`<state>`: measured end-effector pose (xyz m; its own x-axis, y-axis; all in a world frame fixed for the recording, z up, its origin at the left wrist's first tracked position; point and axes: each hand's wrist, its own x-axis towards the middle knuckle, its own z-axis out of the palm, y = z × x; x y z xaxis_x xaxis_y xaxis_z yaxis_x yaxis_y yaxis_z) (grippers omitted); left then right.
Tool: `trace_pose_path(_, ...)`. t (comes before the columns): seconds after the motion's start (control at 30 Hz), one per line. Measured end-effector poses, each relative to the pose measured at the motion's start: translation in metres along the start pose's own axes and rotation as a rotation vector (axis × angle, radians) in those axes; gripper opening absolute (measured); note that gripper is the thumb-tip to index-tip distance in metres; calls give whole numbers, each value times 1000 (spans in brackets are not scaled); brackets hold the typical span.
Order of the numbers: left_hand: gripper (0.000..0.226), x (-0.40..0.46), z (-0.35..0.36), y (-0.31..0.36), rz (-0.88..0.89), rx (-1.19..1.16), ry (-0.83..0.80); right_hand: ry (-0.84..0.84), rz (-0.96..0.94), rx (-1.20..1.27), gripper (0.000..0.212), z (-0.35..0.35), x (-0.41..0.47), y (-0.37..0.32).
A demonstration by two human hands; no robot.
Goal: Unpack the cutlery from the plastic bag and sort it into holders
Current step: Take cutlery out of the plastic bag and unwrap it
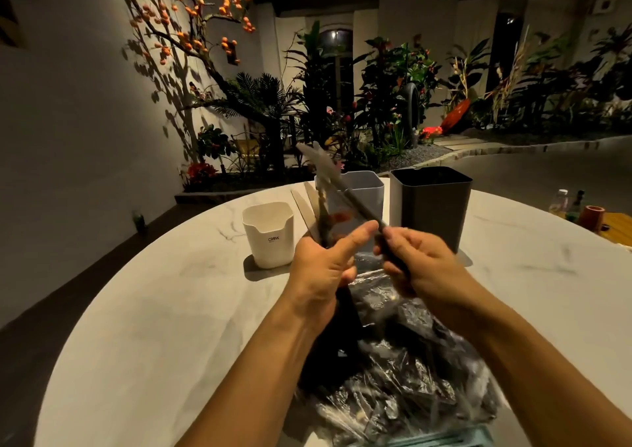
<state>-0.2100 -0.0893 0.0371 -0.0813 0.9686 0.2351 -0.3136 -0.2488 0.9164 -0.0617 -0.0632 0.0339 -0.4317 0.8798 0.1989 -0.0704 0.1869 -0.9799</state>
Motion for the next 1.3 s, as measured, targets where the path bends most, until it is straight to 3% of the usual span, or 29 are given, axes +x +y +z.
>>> trace_pose_path(0.1,14,2,6,0,-53,61,140,5,-114,-149,31,25,2,8)
trace_pose_path(0.3,31,1,13,-1,-94,58,247,-4,-208,-377,40,21,-1,12)
trace_pose_path(0.53,30,3,18,-1,-116,126,320,-29,-277,-550,24,18,-3,12)
trace_pose_path(0.67,48,6,14,4,-106,162,288,27,-214,-447,35,12,1,2)
trace_pose_path(0.77,49,8,15,8,-80,264,253,158,18,77,39,3,5,-9)
trace_pose_path(0.83,47,7,16,8,-68,287,240,164,50,434,45,0,3,-15)
trace_pose_path(0.9,42,5,18,8,-56,313,224,156,13,631,48,-2,2,-17)
trace_pose_path(1.07,47,1,20,9,-113,429,33,263,-50,523,52,2,11,-18)
trace_pose_path(1.13,39,0,19,12,-89,439,18,286,-65,513,49,7,12,-22)
trace_pose_path(1.23,21,4,13,17,-28,381,208,250,-82,469,34,8,9,-23)
trace_pose_path(1.3,17,10,6,22,9,318,355,206,-91,312,23,8,7,-19)
